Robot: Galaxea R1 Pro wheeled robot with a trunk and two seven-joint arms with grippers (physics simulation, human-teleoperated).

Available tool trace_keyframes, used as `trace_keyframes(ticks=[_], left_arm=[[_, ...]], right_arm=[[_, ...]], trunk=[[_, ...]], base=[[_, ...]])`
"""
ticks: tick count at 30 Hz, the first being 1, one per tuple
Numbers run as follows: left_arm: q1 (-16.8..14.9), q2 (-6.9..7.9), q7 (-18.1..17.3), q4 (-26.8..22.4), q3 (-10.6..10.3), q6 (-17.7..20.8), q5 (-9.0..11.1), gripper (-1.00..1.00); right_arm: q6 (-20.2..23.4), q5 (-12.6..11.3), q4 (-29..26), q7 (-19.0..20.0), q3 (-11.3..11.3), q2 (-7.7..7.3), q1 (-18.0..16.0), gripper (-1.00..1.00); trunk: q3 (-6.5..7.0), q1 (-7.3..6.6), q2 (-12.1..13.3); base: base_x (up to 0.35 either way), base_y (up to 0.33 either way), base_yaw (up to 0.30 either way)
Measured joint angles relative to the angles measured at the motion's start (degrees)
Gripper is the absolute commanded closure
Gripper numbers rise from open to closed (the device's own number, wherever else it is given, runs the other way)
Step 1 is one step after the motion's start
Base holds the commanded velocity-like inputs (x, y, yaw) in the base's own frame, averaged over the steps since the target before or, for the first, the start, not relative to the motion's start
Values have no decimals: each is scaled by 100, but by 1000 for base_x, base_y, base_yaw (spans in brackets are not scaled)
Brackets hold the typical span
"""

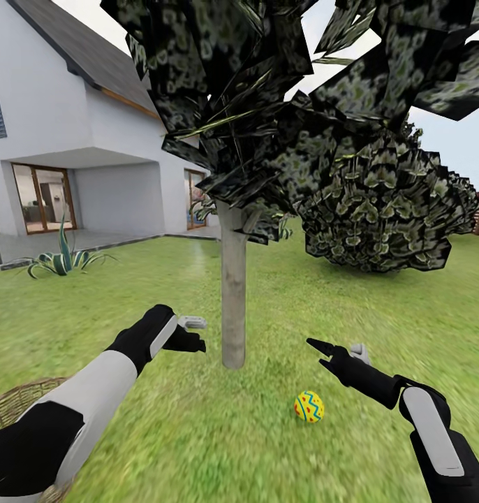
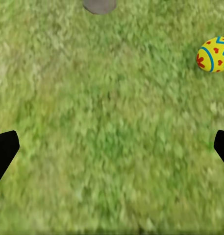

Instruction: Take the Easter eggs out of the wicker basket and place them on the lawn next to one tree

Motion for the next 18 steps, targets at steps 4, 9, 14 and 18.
trace_keyframes(ticks=[4,9,14,18], left_arm=[[0,0,3,0,0,-2,0,-100],[0,0,-3,0,-3,-4,1,-100],[0,0,-8,0,-7,-6,2,-100],[0,0,-9,0,-9,-26,1,-100]], right_arm=[[0,0,0,0,0,0,0,-100],[0,0,0,0,0,-1,0,-100],[0,0,1,0,-2,-6,0,-100],[1,2,26,0,-12,-13,0,-100]], trunk=[[72,-88,160],[162,-198,361],[251,-308,561],[323,-395,722]], base=[[0,0,0],[0,0,0],[0,0,0],[0,0,0]])
